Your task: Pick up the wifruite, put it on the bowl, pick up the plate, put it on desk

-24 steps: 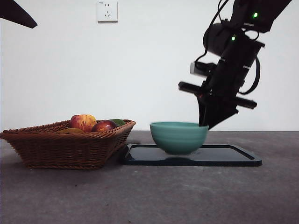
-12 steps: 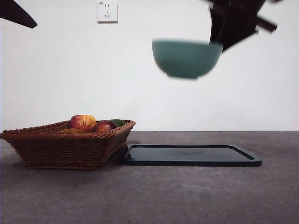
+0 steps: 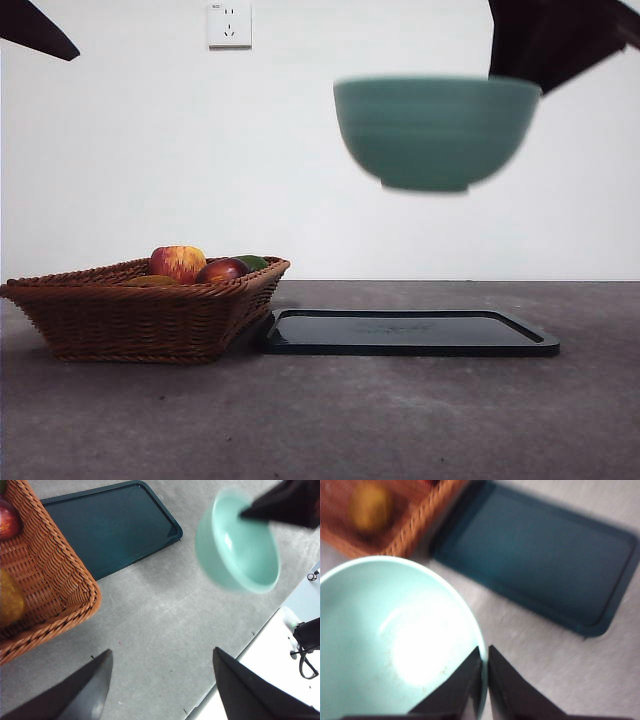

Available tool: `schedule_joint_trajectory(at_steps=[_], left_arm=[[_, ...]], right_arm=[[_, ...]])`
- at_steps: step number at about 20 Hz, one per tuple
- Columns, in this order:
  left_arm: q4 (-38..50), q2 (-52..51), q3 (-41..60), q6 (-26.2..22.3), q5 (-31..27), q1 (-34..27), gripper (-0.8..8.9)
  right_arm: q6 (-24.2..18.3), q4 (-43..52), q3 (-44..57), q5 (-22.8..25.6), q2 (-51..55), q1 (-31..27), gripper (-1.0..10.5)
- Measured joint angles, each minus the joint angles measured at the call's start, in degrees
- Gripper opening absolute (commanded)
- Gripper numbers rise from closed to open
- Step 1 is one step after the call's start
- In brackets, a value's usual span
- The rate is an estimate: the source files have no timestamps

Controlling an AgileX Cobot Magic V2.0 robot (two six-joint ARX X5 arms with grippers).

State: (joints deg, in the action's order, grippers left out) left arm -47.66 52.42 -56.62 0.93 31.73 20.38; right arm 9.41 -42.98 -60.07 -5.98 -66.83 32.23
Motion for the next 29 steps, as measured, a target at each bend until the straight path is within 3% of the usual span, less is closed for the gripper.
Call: schedule_joint_trajectory(at_steps=[11, 20, 27, 29], left_arm=[[0.0, 0.0, 0.0, 0.0, 0.0, 0.0, 3.15], [-0.2, 0.0, 0.0, 0.0, 0.0, 0.0, 3.12], [-0.2, 0.0, 0.0, 0.0, 0.0, 0.0, 3.12], [-0.2, 0.0, 0.0, 0.0, 0.0, 0.0, 3.12]], right_arm=[[4.2, 13.9, 14.4, 0.0, -3.6, 4.2, 0.1], [4.4, 19.4, 14.5, 0.0, -13.2, 4.6, 0.1], [4.4, 20.1, 14.5, 0.0, -14.3, 4.6, 0.1], [4.4, 20.1, 14.5, 0.0, -14.3, 4.6, 1.0]])
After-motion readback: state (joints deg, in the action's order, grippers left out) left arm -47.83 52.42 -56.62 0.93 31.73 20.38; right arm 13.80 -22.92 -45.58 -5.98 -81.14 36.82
